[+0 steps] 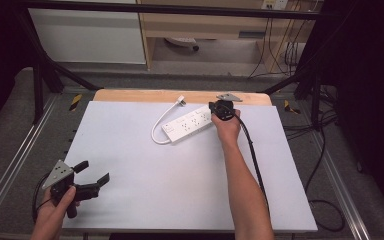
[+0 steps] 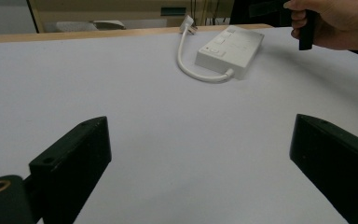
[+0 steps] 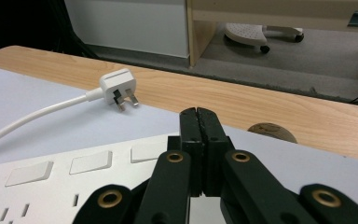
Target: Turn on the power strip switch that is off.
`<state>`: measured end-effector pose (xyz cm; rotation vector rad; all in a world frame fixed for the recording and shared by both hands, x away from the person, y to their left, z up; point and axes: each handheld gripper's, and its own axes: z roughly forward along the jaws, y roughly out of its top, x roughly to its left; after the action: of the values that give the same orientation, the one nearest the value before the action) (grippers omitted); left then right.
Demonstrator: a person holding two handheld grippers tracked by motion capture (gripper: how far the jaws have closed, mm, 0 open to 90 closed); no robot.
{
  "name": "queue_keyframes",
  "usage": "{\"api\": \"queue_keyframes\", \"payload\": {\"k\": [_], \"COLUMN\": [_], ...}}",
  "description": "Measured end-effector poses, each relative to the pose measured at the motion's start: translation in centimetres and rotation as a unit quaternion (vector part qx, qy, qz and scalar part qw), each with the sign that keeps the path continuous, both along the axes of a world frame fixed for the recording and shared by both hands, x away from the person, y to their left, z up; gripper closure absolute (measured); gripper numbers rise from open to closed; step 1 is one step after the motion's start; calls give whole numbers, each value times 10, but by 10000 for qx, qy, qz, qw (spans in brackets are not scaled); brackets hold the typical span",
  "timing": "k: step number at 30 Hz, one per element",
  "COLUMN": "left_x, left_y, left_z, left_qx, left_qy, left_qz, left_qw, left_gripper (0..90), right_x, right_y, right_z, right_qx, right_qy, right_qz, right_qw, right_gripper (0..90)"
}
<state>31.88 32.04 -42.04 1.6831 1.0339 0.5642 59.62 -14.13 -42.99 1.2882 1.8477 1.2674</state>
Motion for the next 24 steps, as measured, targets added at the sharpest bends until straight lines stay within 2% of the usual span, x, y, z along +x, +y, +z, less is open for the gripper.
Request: {"api": "queue_keyframes", "payload": {"k": [11, 15, 17, 24], "left_x": [0, 0, 0, 0], "left_y": [0, 0, 0, 0], "left_z": [0, 0, 0, 0], "left_qx": [-9, -8, -8, -15], "left_qy": [-3, -5, -5, -9], "left_qz": [-2, -5, -7, -5], "left_qw": [10000, 10000, 10000, 10000], "left_gripper": [53, 53, 53, 54], "right_x": [2, 2, 3, 5], "right_y": [9, 12, 15, 24], "right_z": [-8, -9, -10, -8], "right_qx": [43, 18, -76, -84], "right_qy": [60, 66, 74, 59], "right_qz": [45, 57, 98, 157], "right_qw": [10000, 10000, 9999, 9998], "right_gripper": [900, 900, 900, 900]}}
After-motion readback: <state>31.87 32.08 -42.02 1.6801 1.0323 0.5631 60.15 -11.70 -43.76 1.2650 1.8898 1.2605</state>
